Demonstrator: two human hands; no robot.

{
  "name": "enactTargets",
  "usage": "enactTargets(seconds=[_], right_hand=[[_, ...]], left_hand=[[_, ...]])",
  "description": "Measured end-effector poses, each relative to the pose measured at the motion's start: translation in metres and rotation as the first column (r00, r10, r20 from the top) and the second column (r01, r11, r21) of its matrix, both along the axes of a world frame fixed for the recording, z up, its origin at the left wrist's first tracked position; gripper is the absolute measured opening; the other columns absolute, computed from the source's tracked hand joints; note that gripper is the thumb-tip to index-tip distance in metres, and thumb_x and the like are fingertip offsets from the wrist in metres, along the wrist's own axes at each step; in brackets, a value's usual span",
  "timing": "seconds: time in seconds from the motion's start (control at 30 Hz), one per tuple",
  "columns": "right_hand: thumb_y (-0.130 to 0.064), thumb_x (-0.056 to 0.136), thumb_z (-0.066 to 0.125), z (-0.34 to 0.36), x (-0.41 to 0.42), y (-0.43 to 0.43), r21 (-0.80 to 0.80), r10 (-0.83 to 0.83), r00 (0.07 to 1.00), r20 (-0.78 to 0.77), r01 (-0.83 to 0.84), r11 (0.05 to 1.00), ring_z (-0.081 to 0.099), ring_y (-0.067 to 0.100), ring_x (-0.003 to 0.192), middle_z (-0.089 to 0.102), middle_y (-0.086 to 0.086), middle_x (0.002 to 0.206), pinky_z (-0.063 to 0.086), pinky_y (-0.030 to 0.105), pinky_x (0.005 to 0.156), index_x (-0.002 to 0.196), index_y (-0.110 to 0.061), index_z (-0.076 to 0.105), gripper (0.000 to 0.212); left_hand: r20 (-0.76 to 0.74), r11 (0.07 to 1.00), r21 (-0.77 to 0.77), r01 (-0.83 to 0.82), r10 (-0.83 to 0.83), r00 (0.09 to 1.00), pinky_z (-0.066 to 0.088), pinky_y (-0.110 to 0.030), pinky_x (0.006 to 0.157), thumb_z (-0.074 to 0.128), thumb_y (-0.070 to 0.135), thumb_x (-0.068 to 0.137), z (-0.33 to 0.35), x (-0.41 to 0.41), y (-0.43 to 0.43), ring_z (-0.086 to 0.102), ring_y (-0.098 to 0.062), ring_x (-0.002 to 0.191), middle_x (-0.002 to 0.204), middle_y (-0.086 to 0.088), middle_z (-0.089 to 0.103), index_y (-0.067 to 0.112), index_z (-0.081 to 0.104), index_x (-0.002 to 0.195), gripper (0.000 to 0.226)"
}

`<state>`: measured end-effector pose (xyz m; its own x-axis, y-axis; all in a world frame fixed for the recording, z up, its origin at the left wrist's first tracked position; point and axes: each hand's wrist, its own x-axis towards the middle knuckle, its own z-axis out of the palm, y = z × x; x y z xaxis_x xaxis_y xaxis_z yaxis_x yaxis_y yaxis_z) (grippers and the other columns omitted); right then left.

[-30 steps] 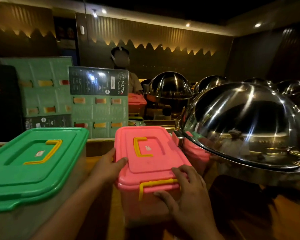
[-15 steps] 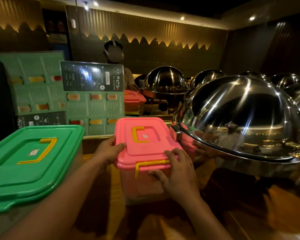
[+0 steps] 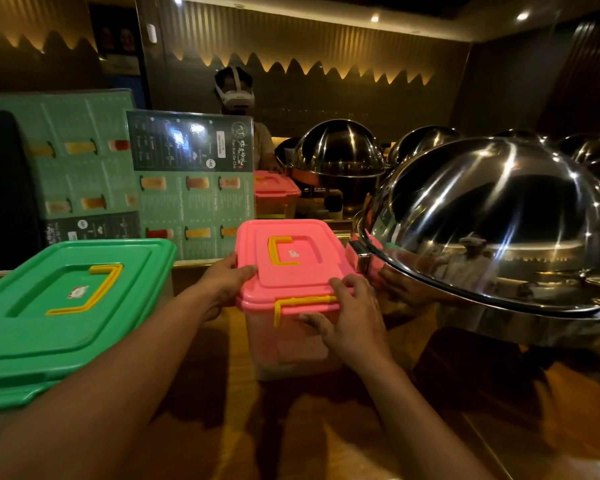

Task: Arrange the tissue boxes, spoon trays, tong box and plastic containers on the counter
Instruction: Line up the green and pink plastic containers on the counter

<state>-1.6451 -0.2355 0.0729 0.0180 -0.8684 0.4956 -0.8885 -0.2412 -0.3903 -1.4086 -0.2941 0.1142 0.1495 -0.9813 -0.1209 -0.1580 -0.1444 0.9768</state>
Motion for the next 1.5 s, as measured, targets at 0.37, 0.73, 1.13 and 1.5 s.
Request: enactTargets(seconds=[0.37, 0.73, 1.13, 1.5], right_hand=[[-0.069, 0.081, 0.057, 0.003, 0.012, -0.002, 0.064, -0.076, 0.993, -0.087, 0.082, 0.995, 0.022, 0.033, 0.140, 0.035, 0.011, 0.143, 0.020, 0.048, 0.118, 0.143, -0.018, 0.042, 0.082], [-0.039, 0.083, 0.068, 0.040, 0.193, 0.092, -0.047, 0.424, 0.866, 0.266, -0.427, 0.903, 0.057, 0.013, 0.109, 0.064, 0.002, 0.118, 0.046, 0.030, 0.095, 0.122, -0.021, 0.064, 0.044], [-0.099, 0.046, 0.050, 0.013, 0.296, 0.151, 0.149, 0.165, 0.975, 0.149, -0.187, 0.971, 0.020, 0.013, 0.145, 0.011, -0.009, 0.160, 0.025, 0.030, 0.117, 0.147, -0.028, 0.038, 0.123], [-0.101, 0.044, 0.049, 0.009, 0.293, 0.141, 0.100, -0.030, 0.994, 0.107, 0.019, 0.995, 0.030, 0.015, 0.142, 0.030, -0.005, 0.157, 0.030, 0.035, 0.116, 0.142, -0.025, 0.047, 0.124]], left_hand=[[0.421, 0.971, -0.192, -0.143, 0.213, 0.882, 0.047, -0.047, 0.104, 0.070, 0.045, 0.087, 0.015, 0.005, 0.029, 0.052, -0.034, 0.131, 0.150, -0.014, 0.049, 0.016, 0.033, 0.153, 0.081], [0.765, 0.962, -0.273, -0.001, 0.217, 0.607, 0.046, -0.040, 0.103, 0.074, 0.048, 0.082, 0.049, 0.201, 0.135, 0.056, -0.033, 0.126, 0.141, -0.014, 0.057, 0.019, 0.044, 0.147, 0.078], [0.259, 0.964, -0.255, 0.075, -0.007, 0.966, 0.056, -0.039, 0.088, 0.074, 0.073, 0.065, -0.013, 0.316, 0.187, 0.063, -0.009, 0.104, 0.118, 0.023, 0.056, 0.057, 0.042, 0.129, 0.073], [0.197, 0.927, -0.369, 0.065, 0.010, 0.980, 0.054, -0.021, 0.063, 0.080, 0.053, 0.071, -0.031, 0.296, 0.154, 0.067, -0.006, 0.093, 0.110, 0.011, 0.066, 0.034, 0.050, 0.128, 0.067]])
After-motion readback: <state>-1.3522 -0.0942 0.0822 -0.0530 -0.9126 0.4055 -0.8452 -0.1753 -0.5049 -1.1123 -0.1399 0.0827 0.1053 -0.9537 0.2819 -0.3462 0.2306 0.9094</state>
